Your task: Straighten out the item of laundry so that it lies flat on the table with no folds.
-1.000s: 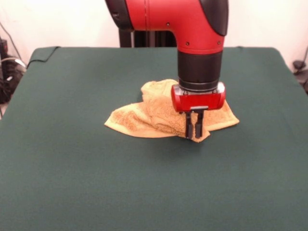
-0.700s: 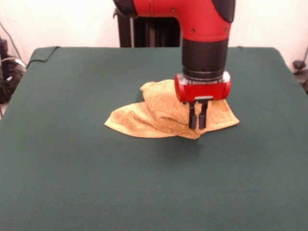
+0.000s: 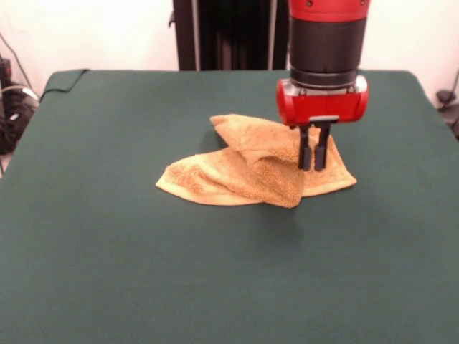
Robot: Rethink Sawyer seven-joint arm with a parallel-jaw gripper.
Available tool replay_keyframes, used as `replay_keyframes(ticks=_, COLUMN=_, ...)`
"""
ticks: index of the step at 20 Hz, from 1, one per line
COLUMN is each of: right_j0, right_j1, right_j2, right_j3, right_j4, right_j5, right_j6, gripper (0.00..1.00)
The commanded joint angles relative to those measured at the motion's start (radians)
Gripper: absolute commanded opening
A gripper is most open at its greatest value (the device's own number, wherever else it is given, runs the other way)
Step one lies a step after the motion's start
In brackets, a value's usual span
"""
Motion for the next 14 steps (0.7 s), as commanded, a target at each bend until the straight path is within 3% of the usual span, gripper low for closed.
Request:
replay_keyframes(ticks=1, right_j0=0.039, right_j1=0.022, right_j2=0.112, right_j3=0.017, right_j4=0.068, right_j5=0.089, right_j6=0.12, gripper=0.0)
replay_keyframes(ticks=14, right_j0=0.136, right_j1=0.018, right_j2=0.032, right_j3=-0.009, right_j4=0.135, right_j5=0.056, right_j6=0.227, gripper=0.0)
